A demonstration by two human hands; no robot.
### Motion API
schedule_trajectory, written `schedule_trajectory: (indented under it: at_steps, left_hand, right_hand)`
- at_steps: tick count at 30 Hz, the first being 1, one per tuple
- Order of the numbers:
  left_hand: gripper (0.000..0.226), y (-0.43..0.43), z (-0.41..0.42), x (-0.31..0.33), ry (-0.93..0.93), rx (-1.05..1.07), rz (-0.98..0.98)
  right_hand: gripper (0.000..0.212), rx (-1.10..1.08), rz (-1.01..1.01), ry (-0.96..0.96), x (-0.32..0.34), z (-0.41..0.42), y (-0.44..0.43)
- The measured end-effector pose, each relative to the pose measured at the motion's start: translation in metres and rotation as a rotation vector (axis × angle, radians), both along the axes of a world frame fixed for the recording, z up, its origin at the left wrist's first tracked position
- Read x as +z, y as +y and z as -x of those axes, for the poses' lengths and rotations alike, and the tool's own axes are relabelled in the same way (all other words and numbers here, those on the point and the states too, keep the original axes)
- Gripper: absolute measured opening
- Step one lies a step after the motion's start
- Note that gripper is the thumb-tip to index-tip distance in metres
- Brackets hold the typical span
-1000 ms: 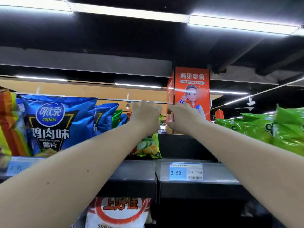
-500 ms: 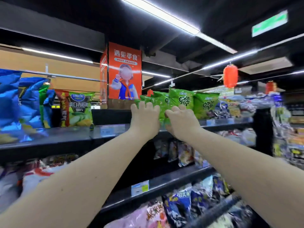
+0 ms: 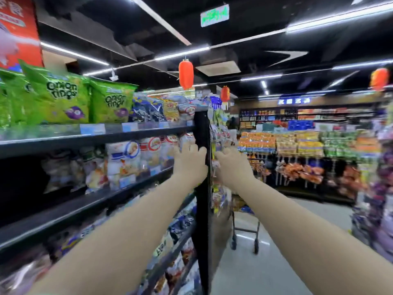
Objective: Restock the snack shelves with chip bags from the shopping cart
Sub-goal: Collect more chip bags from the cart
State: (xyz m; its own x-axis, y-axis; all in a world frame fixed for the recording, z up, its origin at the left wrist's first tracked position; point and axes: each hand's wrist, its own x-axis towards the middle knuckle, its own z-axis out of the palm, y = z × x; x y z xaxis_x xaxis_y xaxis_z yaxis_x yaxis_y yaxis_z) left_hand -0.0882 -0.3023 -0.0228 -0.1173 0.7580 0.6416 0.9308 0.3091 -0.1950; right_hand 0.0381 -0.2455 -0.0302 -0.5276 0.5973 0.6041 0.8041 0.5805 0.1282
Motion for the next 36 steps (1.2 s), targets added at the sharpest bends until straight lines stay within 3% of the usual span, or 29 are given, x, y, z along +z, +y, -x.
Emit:
schedule_trajectory:
  at_steps: [8,15,23,28,36]
  left_hand:
    - [0.036,0.175,-0.165,-0.090,-0.029,-0.262,0.134]
    - [0.034,0.282,-0.235,-0.173,-0.176,-0.390,0.240]
    - [0.035,0.424,-0.222,-0.219,-0.257,-0.497,0.218]
    - [0.039,0.524,-0.188,-0.239,-0.212,-0.526,0.244]
    - [0.044,0.663,-0.165,-0.289,-0.349,-0.549,0.439]
  right_hand:
    - [0.035,-0.312,0.139,-0.067,-0.088,-0.170,0.144]
    - [0.041,-0.390,0.240,-0.093,-0.171,-0.249,0.240]
    - [0.033,-0.413,0.263,-0.147,-0.236,-0.232,0.359]
    - [0.037,-0.415,0.321,-0.022,-0.252,-0.204,0.460]
    - [0.044,-0.498,0.507,0.125,-0.291,-0.179,0.588]
